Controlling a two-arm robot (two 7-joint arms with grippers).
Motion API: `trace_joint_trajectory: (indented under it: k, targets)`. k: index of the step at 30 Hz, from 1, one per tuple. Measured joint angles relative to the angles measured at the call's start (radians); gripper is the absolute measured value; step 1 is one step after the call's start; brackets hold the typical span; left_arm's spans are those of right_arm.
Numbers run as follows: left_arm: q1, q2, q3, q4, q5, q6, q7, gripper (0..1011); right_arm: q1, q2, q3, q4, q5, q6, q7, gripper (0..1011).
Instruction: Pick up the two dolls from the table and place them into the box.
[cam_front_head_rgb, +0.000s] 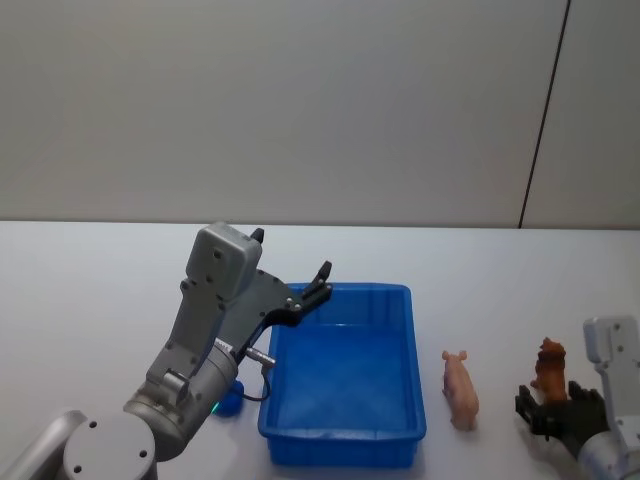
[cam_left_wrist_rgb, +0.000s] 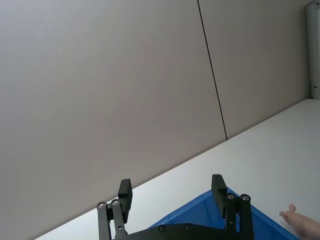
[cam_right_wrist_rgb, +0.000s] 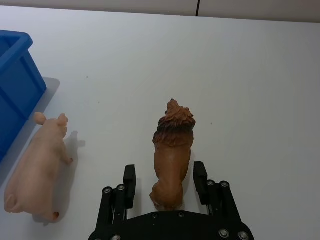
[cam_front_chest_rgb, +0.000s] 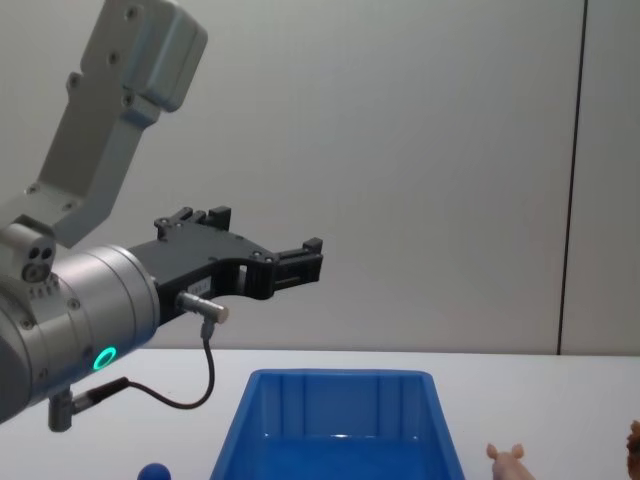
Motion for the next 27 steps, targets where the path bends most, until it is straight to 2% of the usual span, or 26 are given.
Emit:
trace_joint_trajectory:
  k: [3, 6, 9, 10, 13, 27]
  targets:
    - [0.0, 0.0, 0.0, 0.0, 0.0, 0.0, 0.0, 1001, 0.004, -0.005, 0.0, 0.01, 0.0, 0.0, -0.001, 651]
    - [0.0, 0.0, 0.0, 0.0, 0.0, 0.0, 0.0, 1001, 0.007, -0.008, -0.001, 0.016, 0.0, -0.001, -0.001, 591]
    - [0.0, 0.0, 0.0, 0.0, 0.0, 0.0, 0.0, 1001, 0.008, -0.012, -0.002, 0.018, -0.008, -0.011, 0.0, 450]
    - [0.0, 0.0, 0.0, 0.0, 0.0, 0.0, 0.0, 1001, 0.008, -0.012, -0.002, 0.018, -0.008, -0.011, 0.0, 450]
    - [0.0, 0.0, 0.0, 0.0, 0.0, 0.0, 0.0, 1001, 0.009, -0.014, -0.003, 0.016, -0.022, -0.028, 0.0, 343]
    - [0.0, 0.0, 0.0, 0.0, 0.0, 0.0, 0.0, 1001, 0.007, -0.016, -0.009, -0.046, -0.098, -0.118, 0.016, 330]
